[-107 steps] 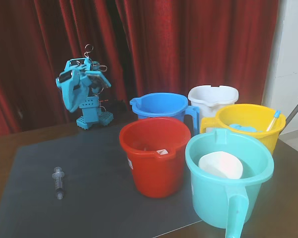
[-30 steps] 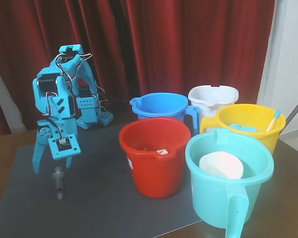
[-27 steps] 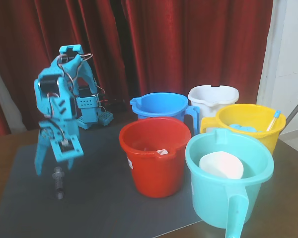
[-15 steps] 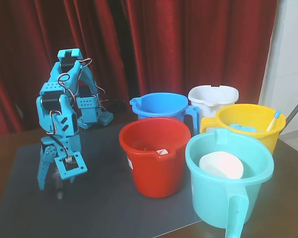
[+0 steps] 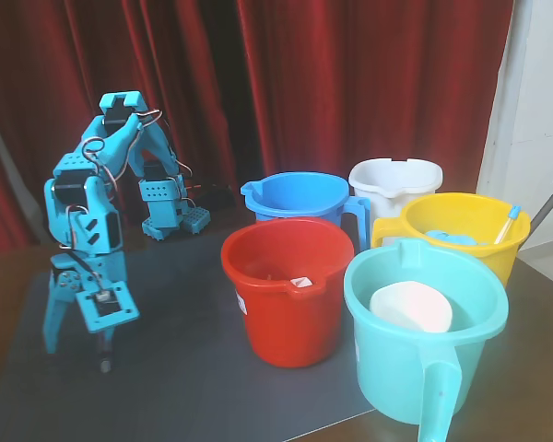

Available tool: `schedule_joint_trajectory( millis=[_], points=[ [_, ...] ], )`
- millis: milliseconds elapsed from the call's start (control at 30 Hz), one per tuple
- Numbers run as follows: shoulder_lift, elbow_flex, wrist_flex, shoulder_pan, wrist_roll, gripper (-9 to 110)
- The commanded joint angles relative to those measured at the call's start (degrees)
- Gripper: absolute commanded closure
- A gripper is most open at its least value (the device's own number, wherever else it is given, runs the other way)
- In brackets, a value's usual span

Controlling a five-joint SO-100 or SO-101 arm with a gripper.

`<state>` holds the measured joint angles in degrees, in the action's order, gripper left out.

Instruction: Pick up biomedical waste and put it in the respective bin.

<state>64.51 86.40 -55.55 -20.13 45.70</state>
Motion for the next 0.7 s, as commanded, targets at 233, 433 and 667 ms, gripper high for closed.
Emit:
schedule_joint_trajectory(
  millis=[233,433,667],
  points=[
    [0.70,-1.49,-4.92,-0.62,-0.35,74],
    [0.53,-1.05,-7.03,0.09,-0.09,74],
    [0.53,2.20,-6.42,0.26,0.09,74]
  ],
)
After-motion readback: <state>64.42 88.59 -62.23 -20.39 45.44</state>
